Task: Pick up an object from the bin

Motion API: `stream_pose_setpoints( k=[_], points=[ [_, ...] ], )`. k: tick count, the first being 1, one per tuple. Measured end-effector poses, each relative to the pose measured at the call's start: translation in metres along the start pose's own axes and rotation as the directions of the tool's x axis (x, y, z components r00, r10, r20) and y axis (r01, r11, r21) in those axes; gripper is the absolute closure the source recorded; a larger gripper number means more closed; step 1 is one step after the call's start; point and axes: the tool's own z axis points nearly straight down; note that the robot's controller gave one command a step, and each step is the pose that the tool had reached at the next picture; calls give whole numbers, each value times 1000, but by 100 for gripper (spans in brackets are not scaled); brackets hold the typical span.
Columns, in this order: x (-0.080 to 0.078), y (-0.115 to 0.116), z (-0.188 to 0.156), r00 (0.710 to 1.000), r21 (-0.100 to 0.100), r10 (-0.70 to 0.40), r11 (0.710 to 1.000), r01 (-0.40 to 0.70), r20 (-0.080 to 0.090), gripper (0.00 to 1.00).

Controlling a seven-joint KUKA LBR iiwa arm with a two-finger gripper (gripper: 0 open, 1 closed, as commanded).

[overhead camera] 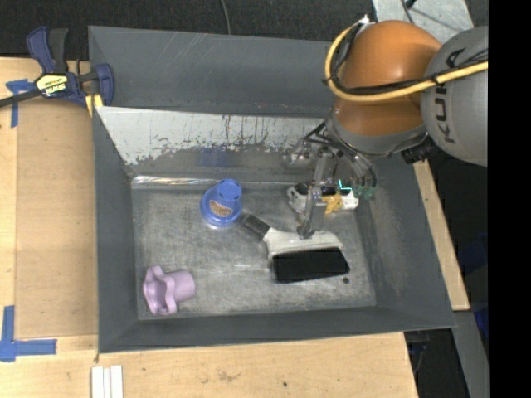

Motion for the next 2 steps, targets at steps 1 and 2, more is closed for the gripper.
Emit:
stream_pose_setpoints(
  k=[1,2],
  points=[
    [-2,0,-5,1000,0,0,1000,0,8,0],
    [29,33,19,998,1,-70,998,70,10,0]
  ],
)
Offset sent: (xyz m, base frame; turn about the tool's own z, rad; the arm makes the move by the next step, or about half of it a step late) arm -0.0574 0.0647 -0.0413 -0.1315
